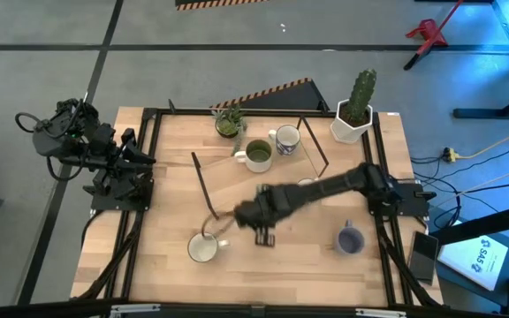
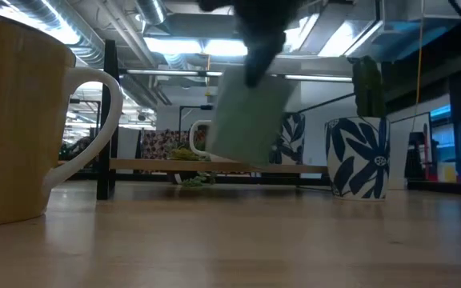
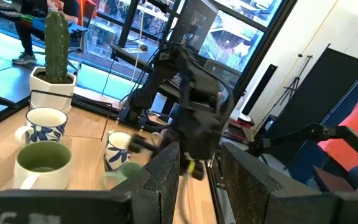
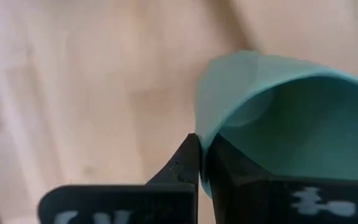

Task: Place coffee mugs
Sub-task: Put the light green mug on the shelf

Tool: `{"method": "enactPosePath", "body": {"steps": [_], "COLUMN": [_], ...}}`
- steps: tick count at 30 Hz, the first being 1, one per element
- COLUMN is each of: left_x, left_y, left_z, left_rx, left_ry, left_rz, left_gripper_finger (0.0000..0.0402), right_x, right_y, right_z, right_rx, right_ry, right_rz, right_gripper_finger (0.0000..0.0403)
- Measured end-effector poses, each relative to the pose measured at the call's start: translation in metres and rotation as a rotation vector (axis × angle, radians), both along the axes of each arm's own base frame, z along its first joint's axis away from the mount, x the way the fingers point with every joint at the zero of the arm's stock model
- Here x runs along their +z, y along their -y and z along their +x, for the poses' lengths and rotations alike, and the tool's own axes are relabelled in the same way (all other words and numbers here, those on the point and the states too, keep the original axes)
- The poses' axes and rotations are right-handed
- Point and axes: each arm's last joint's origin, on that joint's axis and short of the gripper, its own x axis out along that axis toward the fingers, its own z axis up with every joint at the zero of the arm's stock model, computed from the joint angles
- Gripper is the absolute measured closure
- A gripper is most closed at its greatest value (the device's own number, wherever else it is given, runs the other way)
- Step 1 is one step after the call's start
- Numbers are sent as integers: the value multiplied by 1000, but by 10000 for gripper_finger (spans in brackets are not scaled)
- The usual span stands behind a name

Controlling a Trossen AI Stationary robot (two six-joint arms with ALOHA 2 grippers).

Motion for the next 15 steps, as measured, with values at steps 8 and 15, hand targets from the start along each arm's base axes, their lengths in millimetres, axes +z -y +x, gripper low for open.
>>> {"method": "enactPosePath", "body": {"steps": [8,15], "left_x": [0,0], "left_y": [0,0], "left_z": [0,0], "left_rx": [0,13], "left_ry": [2,3], "left_rz": [-11,-12], "left_gripper_finger": [289,289], "right_x": [18,20], "right_y": [46,59], "right_z": [13,20], "right_rx": [37,79], "right_ry": [73,119], "right_rz": [-19,-22], "right_gripper_finger": [402,403]}}
